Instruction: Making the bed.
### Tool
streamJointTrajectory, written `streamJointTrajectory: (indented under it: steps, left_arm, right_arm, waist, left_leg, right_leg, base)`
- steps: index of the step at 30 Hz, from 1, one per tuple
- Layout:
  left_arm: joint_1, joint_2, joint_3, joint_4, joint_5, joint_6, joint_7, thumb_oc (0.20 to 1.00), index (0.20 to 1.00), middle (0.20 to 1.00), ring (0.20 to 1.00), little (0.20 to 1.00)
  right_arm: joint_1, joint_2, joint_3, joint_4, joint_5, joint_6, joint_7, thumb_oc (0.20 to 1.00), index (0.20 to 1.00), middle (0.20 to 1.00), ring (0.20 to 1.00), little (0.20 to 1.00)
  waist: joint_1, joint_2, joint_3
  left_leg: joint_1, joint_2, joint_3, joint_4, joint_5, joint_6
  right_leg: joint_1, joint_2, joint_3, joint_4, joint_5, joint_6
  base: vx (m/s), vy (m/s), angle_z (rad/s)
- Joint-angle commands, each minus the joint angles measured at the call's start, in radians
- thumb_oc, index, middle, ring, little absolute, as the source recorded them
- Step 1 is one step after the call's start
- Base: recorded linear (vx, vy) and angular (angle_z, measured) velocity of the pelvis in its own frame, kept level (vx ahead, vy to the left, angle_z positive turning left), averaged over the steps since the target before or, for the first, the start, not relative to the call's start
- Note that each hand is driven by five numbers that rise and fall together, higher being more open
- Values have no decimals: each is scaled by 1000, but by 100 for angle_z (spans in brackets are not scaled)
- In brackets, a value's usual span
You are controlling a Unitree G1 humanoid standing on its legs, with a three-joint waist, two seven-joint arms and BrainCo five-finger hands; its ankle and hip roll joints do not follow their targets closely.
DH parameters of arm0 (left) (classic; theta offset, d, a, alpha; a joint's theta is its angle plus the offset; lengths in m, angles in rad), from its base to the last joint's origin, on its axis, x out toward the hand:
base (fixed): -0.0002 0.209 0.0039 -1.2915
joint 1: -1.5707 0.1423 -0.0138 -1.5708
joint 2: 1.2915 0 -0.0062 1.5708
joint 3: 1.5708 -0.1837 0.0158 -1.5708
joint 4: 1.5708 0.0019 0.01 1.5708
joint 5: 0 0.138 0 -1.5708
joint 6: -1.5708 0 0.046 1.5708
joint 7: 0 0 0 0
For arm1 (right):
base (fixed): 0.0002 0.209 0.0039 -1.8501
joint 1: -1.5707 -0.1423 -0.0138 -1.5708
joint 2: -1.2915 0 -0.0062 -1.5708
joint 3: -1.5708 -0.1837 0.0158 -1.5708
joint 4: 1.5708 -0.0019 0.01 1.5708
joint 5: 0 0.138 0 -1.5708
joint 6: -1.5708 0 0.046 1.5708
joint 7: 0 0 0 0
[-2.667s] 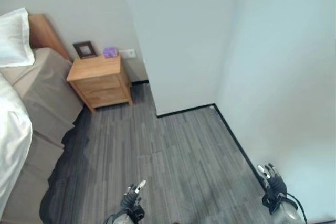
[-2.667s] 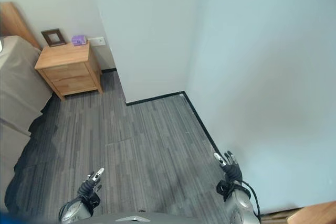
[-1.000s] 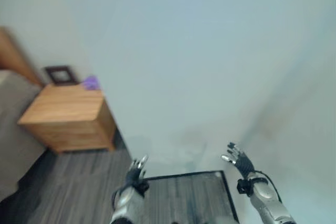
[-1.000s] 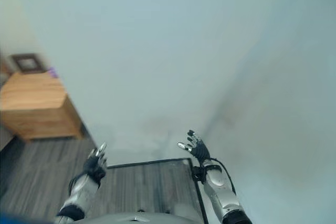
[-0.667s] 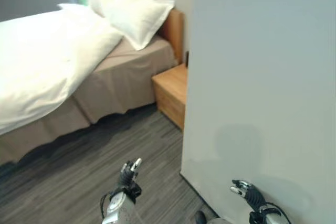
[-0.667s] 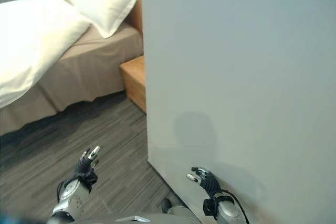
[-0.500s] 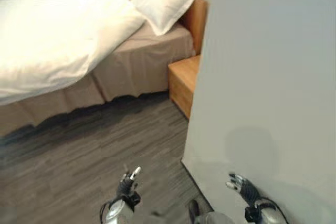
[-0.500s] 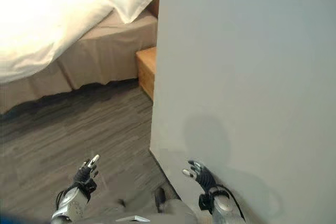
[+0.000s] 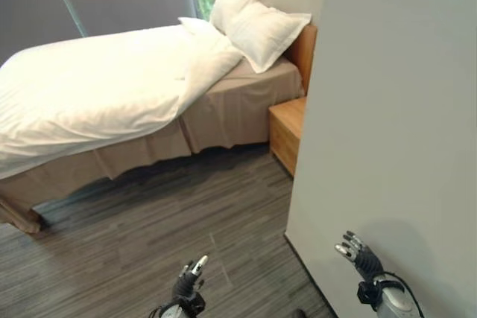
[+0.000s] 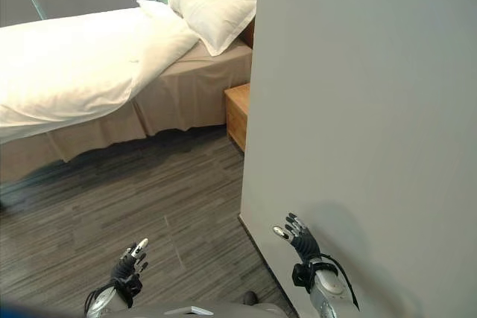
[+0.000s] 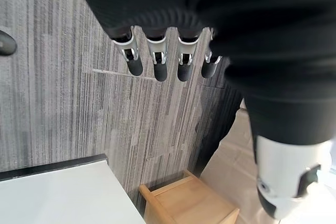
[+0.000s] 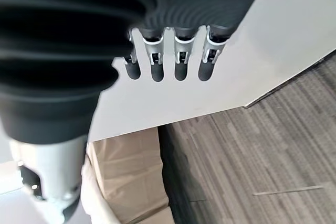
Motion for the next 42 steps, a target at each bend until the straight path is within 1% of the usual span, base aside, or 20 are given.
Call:
streamJointTrajectory:
  steps: [1, 7, 8, 11, 15, 21, 25, 28, 29, 30, 31, 32, 33, 34, 35, 36, 37, 38, 41, 42]
  left_arm:
    - [-109, 19, -3, 15, 23, -27, -9, 1000, 1000, 1000, 1000, 1000]
    - [-120, 14, 5, -2, 2, -35, -3, 1000, 1000, 1000, 1000, 1000]
    - [-86, 23, -6, -81, 6, -38, 24, 1000, 1000, 1000, 1000, 1000]
    - [-74, 21, -10, -96, 6, -34, 22, 1000, 1000, 1000, 1000, 1000]
    - [-64, 25, -10, -109, 10, -35, 23, 1000, 1000, 1000, 1000, 1000]
    - [-65, 42, 20, -124, 14, -40, 30, 1000, 1000, 1000, 1000, 1000]
    - [-68, 47, 35, -108, 7, -42, 30, 1000, 1000, 1000, 1000, 1000]
    - [-71, 47, 51, -82, -37, -53, 28, 1000, 1000, 1000, 1000, 1000]
    - [-76, 46, 49, -74, -41, -46, 32, 1000, 1000, 1000, 1000, 1000]
    - [-78, 47, 51, -71, -46, -48, 35, 1000, 1000, 1000, 1000, 1000]
    - [-86, 52, 46, -66, -44, -47, 37, 1000, 1000, 1000, 1000, 1000]
    - [-93, 54, 35, -62, -39, -44, 35, 1000, 1000, 1000, 1000, 1000]
    - [-102, 57, 24, -55, -23, -43, 37, 1000, 1000, 1000, 1000, 1000]
    - [-102, 57, 24, -55, -23, -43, 37, 1000, 1000, 1000, 1000, 1000]
    - [-116, 61, 17, -33, 9, -45, 48, 1000, 1000, 1000, 1000, 1000]
    - [-118, 62, 15, -35, 17, -48, 46, 1000, 1000, 1000, 1000, 1000]
    - [-122, 65, 14, -39, 20, -49, 44, 1000, 1000, 1000, 1000, 1000]
    - [-127, 66, 11, -38, 22, -51, 43, 1000, 1000, 1000, 1000, 1000]
    - [-158, 73, 2, -20, 6, -63, 45, 1000, 1000, 1000, 1000, 1000]
    - [-158, 73, 3, -20, 6, -63, 45, 1000, 1000, 1000, 1000, 1000]
  right_arm:
    - [-46, -13, -21, -34, -21, -30, 12, 1000, 1000, 1000, 1000, 1000]
    - [-44, -23, -29, -18, -27, -26, 12, 1000, 1000, 1000, 1000, 1000]
    - [-105, 21, -158, 61, 98, -54, -81, 1000, 1000, 1000, 1000, 1000]
    - [-102, 21, -157, 55, 91, -54, -84, 1000, 1000, 1000, 1000, 1000]
    - [-90, 37, -159, 48, 134, -59, -66, 1000, 1000, 1000, 1000, 1000]
    - [-97, 20, -130, 46, 50, -50, -66, 1000, 1000, 1000, 1000, 1000]
    - [-112, 19, -117, 51, 43, -51, -64, 1000, 1000, 1000, 1000, 1000]
    - [-137, 13, -93, 62, 34, -50, -61, 1000, 1000, 1000, 1000, 1000]
    - [-139, 13, -90, 58, 34, -48, -62, 1000, 1000, 1000, 1000, 1000]
    - [-147, 16, -86, 56, 41, -50, -59, 1000, 1000, 1000, 1000, 1000]
    - [-150, 24, -77, 50, 49, -54, -57, 1000, 1000, 1000, 1000, 1000]
    - [-155, 31, -67, 49, 59, -60, -51, 1000, 1000, 1000, 1000, 1000]
    - [-164, 31, -56, 56, 70, -66, -47, 1000, 1000, 1000, 1000, 1000]
    - [-164, 31, -56, 56, 70, -66, -47, 1000, 1000, 1000, 1000, 1000]
    - [-165, 27, -45, 55, 85, -72, -43, 1000, 1000, 1000, 1000, 1000]
    - [-154, 22, -46, 49, 84, -72, -37, 1000, 1000, 1000, 1000, 1000]
    - [-143, 18, -50, 43, 77, -72, -35, 1000, 1000, 1000, 1000, 1000]
    - [-136, 18, -52, 41, 74, -71, -38, 1000, 1000, 1000, 1000, 1000]
    - [-136, 23, -65, 60, 93, -79, -58, 1000, 1000, 1000, 1000, 1000]
    - [-137, 23, -65, 60, 93, -79, -58, 1000, 1000, 1000, 1000, 1000]
  waist:
    - [2, -29, 31]
    - [2, -30, 32]
    - [42, 4, 91]
    - [44, 4, 88]
    - [42, 3, 83]
    - [38, -4, 76]
    - [41, -9, 75]
    - [52, -15, 81]
    - [58, -9, 85]
    - [59, -5, 101]
    - [52, 7, 130]
    - [39, 30, 146]
    - [29, 51, 159]
    - [29, 51, 158]
    - [-1, 80, 182]
    - [-22, 88, 192]
    - [-35, 90, 196]
    - [-43, 84, 198]
    - [-70, 53, 182]
    - [-71, 55, 187]
  left_leg:
    - [-9, -16, -47, 10, 27, -26]
    - [2, -12, -50, 10, 28, -28]
    - [-6, -17, -7, 10, 2, -1]
    - [-2, -19, -8, 10, -2, 2]
    - [6, -20, -4, 10, -6, 3]
    - [13, -16, 12, 10, -11, -1]
    - [16, -15, 24, 10, -14, -1]
    - [19, -24, 23, 10, -19, 8]
    - [17, -27, 24, 10, -19, 16]
    - [13, -29, 27, 16, -17, 27]
    - [9, -22, 27, 28, -12, 36]
    - [3, 0, 22, 39, -13, 44]
    - [8, 16, 5, 49, -17, 52]
    - [8, 16, 5, 49, -17, 52]
    - [26, 39, -13, 54, -14, 57]
    - [34, 45, -30, 61, -9, 55]
    - [38, 44, -49, 68, -4, 53]
    - [43, 36, -62, 68, -10, 57]
    - [73, -2, -76, 63, -71, 55]
    - [79, 1, -78, 62, -71, 55]
  right_leg:
    - [73, 14, -22, 15, -50, 37]
    - [79, 19, -19, 15, -52, 34]
    - [15, -70, -121, 111, -50, 73]
    - [24, -73, -122, 101, -48, 75]
    - [31, -77, -113, 96, -43, 78]
    - [33, -76, -97, 81, -32, 81]
    - [32, -75, -91, 74, -27, 83]
    - [11, -88, -85, 111, -23, 95]
    - [-24, -95, -92, 191, -30, 105]
    - [-87, -99, -80, 336, 1, 115]
    - [-177, -86, -51, 526, 52, 129]
    - [-255, -49, -28, 736, 38, 131]
    - [-340, -26, -40, 905, 13, 129]
    - [-340, -26, -40, 905, 13, 129]
    - [-469, 29, -69, 1158, -62, 103]
    - [-533, 72, -69, 1246, -73, 97]
    - [-567, 99, -67, 1247, -50, 96]
    - [-577, 95, -67, 1217, -31, 94]
    - [-547, 77, -15, 934, 27, 92]
    - [-539, 77, -17, 932, 26, 92]
  base:
    - [0, 0, 0]
    - [-11, -4, -3]
    - [0, 0, 0]
    - [4, 9, -1]
    - [13, 19, -3]
    - [2, 7, -4]
    - [9, 6, -12]
    - [-21, 44, -19]
    - [-85, 76, -3]
    - [-184, 127, -19]
    - [-210, 142, -34]
    - [-147, 150, -48]
    - [-47, 99, -12]
    - [25, 102, 20]
    - [47, 44, 37]
    - [97, 33, 30]
    - [126, -26, 17]
    - [188, -45, 49]
    - [257, -61, 32]
    - [482, -123, 58]
